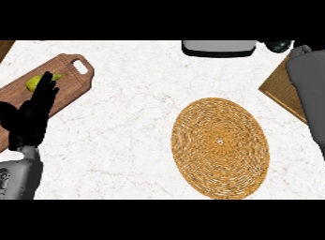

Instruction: Pick the eggplant from the placemat and place it in the basket

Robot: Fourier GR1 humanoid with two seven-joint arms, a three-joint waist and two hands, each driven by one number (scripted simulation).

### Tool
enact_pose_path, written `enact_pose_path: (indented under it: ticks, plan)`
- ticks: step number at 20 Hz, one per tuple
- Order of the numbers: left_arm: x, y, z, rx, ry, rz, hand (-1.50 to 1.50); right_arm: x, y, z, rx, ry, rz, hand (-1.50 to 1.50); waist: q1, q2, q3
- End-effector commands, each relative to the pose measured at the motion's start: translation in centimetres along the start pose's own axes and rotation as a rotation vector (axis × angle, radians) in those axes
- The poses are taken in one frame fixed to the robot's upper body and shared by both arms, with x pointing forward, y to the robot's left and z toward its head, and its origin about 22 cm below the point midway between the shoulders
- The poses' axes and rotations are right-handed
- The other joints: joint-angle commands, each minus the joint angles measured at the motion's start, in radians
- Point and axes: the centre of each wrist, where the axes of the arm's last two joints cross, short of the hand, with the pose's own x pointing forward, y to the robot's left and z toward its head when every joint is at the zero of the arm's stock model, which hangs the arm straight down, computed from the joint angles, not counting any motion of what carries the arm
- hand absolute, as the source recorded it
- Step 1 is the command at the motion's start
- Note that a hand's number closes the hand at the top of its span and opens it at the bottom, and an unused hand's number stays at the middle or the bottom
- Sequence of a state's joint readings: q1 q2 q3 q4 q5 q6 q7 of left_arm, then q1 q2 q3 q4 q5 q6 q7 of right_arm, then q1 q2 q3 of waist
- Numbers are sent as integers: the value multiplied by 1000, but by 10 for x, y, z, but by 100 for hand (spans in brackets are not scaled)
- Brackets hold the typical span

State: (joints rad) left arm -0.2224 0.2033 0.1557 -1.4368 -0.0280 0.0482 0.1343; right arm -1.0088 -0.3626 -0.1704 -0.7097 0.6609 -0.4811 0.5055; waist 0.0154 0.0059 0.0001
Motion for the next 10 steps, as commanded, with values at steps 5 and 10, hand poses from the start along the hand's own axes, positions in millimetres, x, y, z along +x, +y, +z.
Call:
enact_pose_path:
  ticks: [5,10]
  plan:
    - [14,-2,18,-1,8,19,0,-38,-27,-28,21,38,-60,150,1,-4,1]
    - [8,5,-7,7,-13,-5,0,-50,-31,-31,54,30,-95,150,-10,-4,0]
